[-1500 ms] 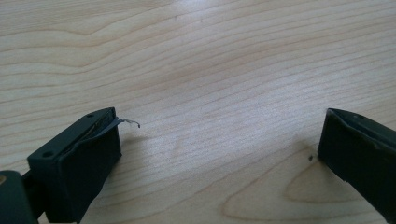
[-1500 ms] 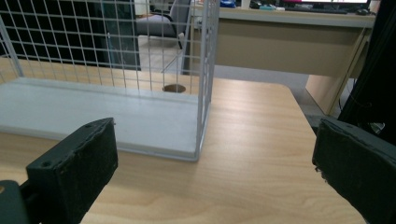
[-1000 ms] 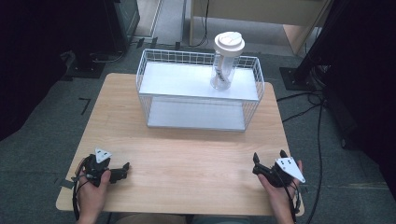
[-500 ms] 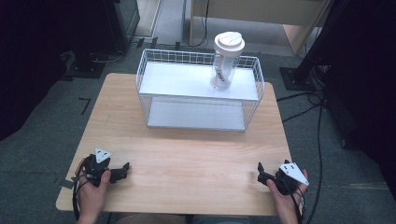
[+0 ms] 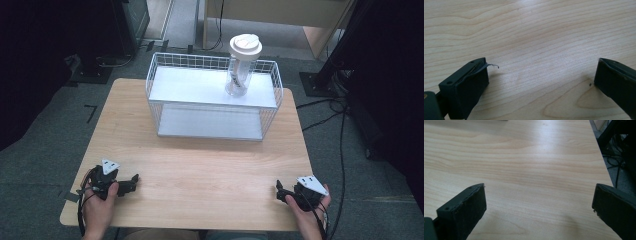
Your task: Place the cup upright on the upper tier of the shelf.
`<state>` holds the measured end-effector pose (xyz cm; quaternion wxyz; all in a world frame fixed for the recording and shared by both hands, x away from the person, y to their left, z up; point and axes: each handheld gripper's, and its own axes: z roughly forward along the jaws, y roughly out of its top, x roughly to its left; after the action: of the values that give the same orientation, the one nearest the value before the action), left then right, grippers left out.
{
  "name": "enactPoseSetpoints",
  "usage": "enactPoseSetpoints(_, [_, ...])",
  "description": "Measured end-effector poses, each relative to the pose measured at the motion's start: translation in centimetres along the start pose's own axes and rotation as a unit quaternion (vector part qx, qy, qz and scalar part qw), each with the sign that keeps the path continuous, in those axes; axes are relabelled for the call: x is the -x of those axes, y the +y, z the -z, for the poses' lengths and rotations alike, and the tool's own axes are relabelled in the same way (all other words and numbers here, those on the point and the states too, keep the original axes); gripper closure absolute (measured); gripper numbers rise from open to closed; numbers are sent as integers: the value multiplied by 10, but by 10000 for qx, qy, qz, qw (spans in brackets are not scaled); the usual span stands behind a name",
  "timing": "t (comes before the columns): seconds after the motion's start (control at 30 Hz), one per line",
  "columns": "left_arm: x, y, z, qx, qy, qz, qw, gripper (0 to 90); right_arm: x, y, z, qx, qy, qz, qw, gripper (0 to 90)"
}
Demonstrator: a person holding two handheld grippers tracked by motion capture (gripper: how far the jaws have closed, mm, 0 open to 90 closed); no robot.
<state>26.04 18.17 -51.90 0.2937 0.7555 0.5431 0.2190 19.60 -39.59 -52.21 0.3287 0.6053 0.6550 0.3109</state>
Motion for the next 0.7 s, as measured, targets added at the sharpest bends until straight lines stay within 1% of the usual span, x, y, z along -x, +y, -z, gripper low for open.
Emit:
enactPoseSetpoints(0.03, [0, 0, 0, -1, 0, -2, 10000, 0, -1, 0, 0, -71, -6, -6, 10000, 0])
enactPoseSetpoints(0.17, [0, 0, 0, 0, 0, -1, 10000, 0, -3, 0, -3, -301, -20, 145, 9994, 0])
enactPoseSetpoints(0.3, [0, 0, 0, -1, 0, -2, 10000, 0, -5, 0, -4, -464, 25, 197, 9987, 0])
enactPoseSetpoints(0.43, [0, 0, 0, -1, 0, -2, 10000, 0, -5, 0, -4, -536, 65, 200, 9983, 0])
enactPoseSetpoints(0.5, [0, 0, 0, -1, 0, -1, 10000, 0, -5, -1, -4, -563, 164, 183, 9981, 0])
enactPoseSetpoints(0.57, [0, 0, 0, 0, 0, -1, 10000, 0, -3, -1, -5, -647, 414, 111, 9970, 0])
enactPoseSetpoints(0.63, [0, 0, 0, 0, 0, -1, 10000, 0, -1, -2, -5, -742, 558, -39, 9957, 0])
enactPoseSetpoints(0.7, [0, 0, 0, -1, 0, -2, 10000, 0, -2, -2, -4, -758, 526, -94, 9957, 0])
